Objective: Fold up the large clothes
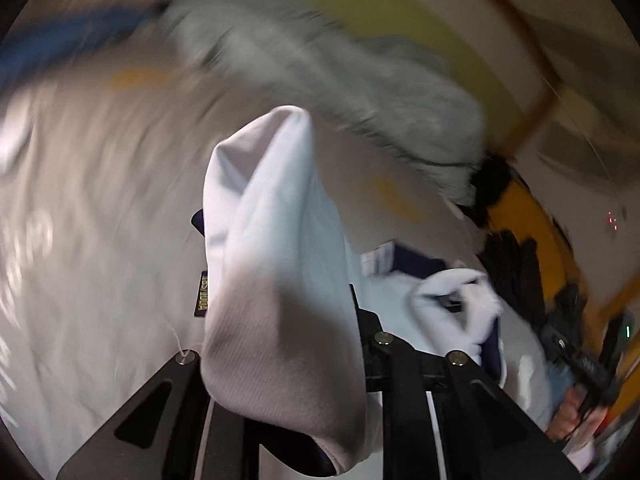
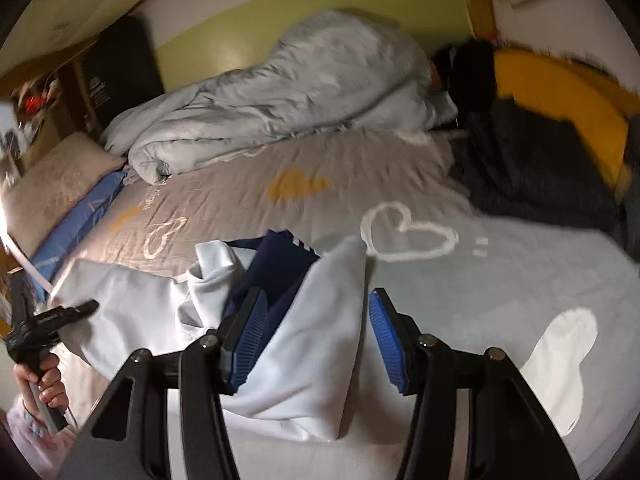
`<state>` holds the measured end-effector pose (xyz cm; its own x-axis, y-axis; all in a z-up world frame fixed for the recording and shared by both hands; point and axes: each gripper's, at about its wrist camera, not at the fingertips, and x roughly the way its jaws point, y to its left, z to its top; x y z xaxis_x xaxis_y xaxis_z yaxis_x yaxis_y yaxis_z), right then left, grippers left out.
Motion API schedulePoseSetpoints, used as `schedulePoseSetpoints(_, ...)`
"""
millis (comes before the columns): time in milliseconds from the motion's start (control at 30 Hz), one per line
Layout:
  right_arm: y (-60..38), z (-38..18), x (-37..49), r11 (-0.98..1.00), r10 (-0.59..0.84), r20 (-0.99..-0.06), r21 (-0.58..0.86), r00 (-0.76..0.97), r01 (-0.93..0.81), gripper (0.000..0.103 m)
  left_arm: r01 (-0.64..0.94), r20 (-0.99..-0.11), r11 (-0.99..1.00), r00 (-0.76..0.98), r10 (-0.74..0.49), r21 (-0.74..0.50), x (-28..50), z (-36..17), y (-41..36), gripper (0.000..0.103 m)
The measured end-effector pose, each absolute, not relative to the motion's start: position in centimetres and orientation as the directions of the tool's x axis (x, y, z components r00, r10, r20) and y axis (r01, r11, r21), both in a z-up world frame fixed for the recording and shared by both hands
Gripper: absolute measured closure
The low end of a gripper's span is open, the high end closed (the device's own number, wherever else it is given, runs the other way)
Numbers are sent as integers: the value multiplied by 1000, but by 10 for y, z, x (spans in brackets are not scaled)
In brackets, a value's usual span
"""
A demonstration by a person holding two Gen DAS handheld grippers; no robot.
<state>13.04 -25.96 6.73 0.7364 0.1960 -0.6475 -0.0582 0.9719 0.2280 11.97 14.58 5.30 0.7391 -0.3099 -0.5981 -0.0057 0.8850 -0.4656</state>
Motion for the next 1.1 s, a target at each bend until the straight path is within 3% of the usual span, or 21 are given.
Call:
schedulePoseSetpoints(267,-288,77,122,965,147,-648,261,747,36,52,254,-566,933,743,-357,-256,124,137,-28,89)
schedulePoseSetpoints(500,-341,102,102,957,-8,-597,228,802,179,48,307,-682,935,647,-341,-176,151,75,-151,88)
schedulePoseSetpoints(600,-355,103,98,954,-23,-597,225,802,196,47,377,-687,911,618,-382,-167,145,46,-174,75)
schedulePoseSetpoints(667,-363,98,98,950,-10,-612,240,791,198,46,451,-662,870,594,-458,-197,131,40,-182,52)
schedulePoseSetpoints(700,-365,96,100,950,-8,-619,241,786,200,46,478,-645,848,577,-500,-229,124,40,-182,49)
schedulePoseSetpoints(933,-368,88,109,947,9,-635,254,772,198,45,498,-541,760,537,-648,-417,83,55,-135,47)
schedulePoseSetpoints(1100,-347,86,110,962,30,-633,229,773,150,44,457,-476,765,601,-642,-454,61,79,-86,44)
